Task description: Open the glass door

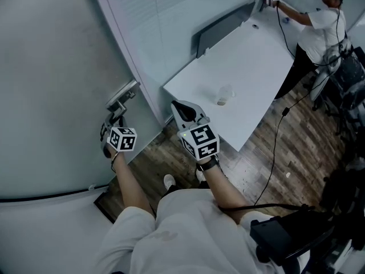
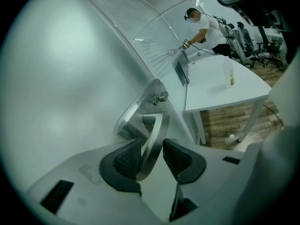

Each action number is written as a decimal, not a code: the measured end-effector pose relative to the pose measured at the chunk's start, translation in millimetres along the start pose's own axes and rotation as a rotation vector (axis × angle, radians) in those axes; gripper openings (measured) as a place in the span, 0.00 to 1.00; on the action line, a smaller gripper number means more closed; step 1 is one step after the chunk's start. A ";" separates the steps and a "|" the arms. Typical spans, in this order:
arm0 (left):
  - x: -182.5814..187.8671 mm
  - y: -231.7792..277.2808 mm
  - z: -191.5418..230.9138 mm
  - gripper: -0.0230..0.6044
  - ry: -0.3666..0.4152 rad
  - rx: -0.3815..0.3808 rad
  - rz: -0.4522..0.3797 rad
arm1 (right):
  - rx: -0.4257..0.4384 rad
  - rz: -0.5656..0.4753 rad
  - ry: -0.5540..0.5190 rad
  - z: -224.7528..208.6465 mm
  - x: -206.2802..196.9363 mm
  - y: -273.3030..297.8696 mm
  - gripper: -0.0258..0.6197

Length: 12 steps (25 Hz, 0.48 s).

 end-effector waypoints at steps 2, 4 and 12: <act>2.1 -1.9 -2.4 0.25 0.017 0.001 0.025 | -0.001 -0.005 0.001 -3.9 0.4 -3.4 0.04; 2.4 -5.1 -6.0 0.25 0.017 0.000 0.037 | -0.001 -0.013 0.002 -7.5 1.2 -8.1 0.04; 0.2 -15.6 -23.7 0.25 0.003 -0.002 0.062 | 0.012 -0.025 -0.006 -16.7 -1.8 -23.3 0.04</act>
Point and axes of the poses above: the fingertips, and each gripper's own axes: y forward along the fingers, z to its left, x out of its top, the point moved 9 cm from there along -y, backward along the fingers, and after that the axes turned 12 degrees about z, right-handed, at the moved point
